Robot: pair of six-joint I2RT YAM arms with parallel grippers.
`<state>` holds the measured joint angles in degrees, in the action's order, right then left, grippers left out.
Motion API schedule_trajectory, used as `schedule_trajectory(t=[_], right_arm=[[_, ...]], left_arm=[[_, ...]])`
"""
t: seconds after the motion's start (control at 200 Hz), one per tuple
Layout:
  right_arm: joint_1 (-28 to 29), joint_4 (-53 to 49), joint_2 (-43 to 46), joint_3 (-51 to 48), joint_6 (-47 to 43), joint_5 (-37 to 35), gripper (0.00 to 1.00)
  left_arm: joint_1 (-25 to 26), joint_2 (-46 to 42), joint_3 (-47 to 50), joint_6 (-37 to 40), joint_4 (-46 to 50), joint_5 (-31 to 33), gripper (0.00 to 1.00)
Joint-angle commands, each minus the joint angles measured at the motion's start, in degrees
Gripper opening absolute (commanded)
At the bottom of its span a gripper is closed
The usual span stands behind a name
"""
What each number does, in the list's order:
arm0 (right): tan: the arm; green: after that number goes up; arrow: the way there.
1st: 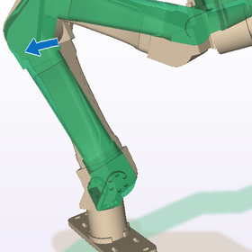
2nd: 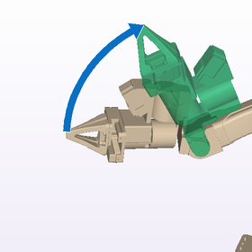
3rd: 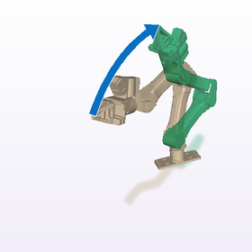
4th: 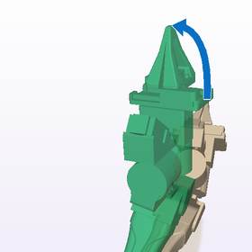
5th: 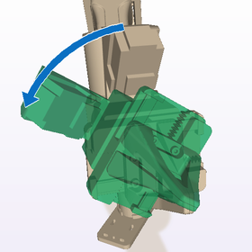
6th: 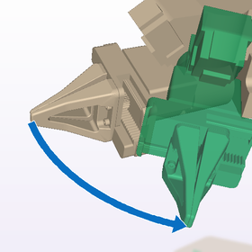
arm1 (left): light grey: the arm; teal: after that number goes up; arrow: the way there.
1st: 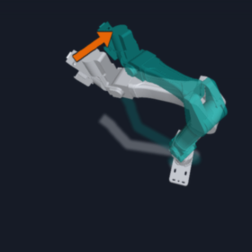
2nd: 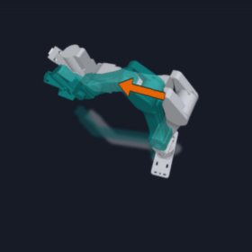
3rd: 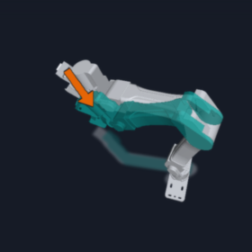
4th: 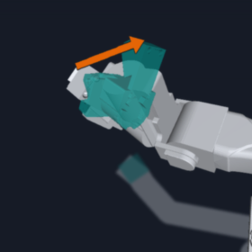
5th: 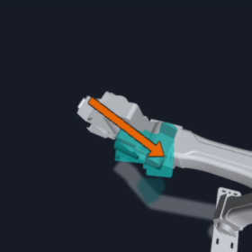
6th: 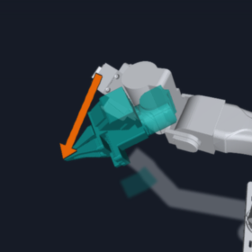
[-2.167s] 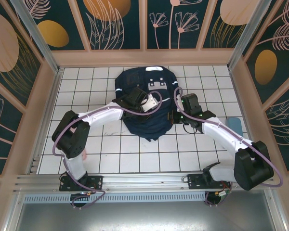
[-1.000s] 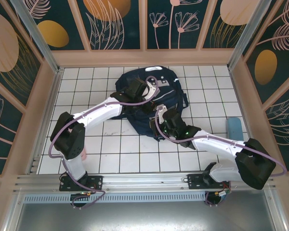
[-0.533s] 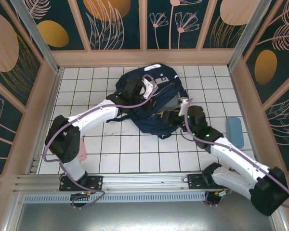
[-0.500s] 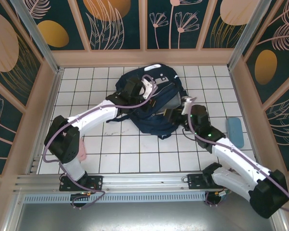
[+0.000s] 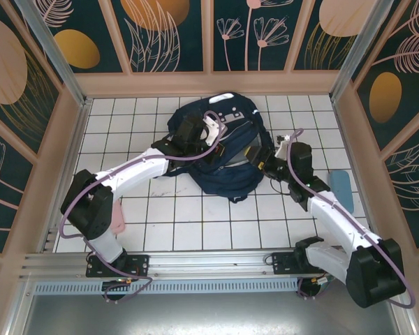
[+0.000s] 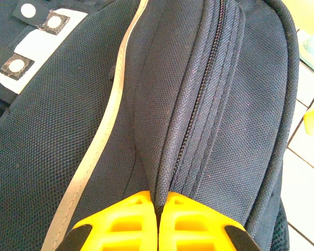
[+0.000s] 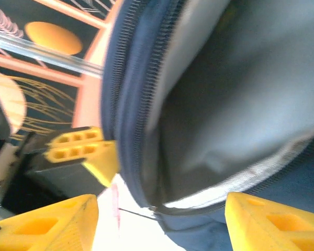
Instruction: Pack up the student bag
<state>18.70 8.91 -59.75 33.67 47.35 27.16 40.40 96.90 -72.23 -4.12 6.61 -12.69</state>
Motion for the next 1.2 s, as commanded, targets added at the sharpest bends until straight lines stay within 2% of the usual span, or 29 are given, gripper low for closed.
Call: schedule_trajectory(t=[0.0, 0.18, 0.315, 0.5, 0.606, 0.736, 0.851, 1.026, 1.191], right_arm=[[-0.11, 9.40, -1.89, 1.65, 2.16, 5.80, 0.68], [0.53, 14.88, -7.52, 3.03, 3.64, 6.67, 0.69], [1.99, 18.77, -12.60, 5.06, 4.08, 7.59, 0.68], [3.81, 26.58, -18.97, 6.80, 7.04, 9.01, 0.67], [4.36, 29.76, -20.65, 7.49, 8.74, 9.10, 0.66], [4.69, 32.52, -20.76, 7.97, 10.29, 8.46, 0.63], [5.18, 33.13, -21.01, 9.16, 10.97, 7.93, 0.60], [5.65, 33.15, -22.24, 11.02, 11.59, 7.72, 0.58], [5.82, 32.87, -23.17, 12.02, 12.06, 7.82, 0.57]], left_arm=[[-0.09, -3.35, -0.99, -0.09, -7.49, -2.61, 0.00], [-0.02, -3.38, -1.34, -1.34, -7.58, -3.02, 0.00], [-0.10, -3.89, -1.16, -5.28, -7.35, -1.64, 0.08], [-0.14, -6.42, 0.50, -13.50, -4.57, 3.68, 0.43], [-0.15, -9.61, 3.96, -18.59, -3.45, 5.78, 0.52], [-0.07, -14.20, 10.62, -23.43, -3.81, 4.92, 0.54], [-0.05, -16.40, 16.05, -26.87, -5.18, 1.00, 0.51], [0.08, -17.51, 23.38, -29.83, -8.86, -2.12, 0.47], [0.11, -14.86, 24.36, -30.92, -10.04, -2.89, 0.47]])
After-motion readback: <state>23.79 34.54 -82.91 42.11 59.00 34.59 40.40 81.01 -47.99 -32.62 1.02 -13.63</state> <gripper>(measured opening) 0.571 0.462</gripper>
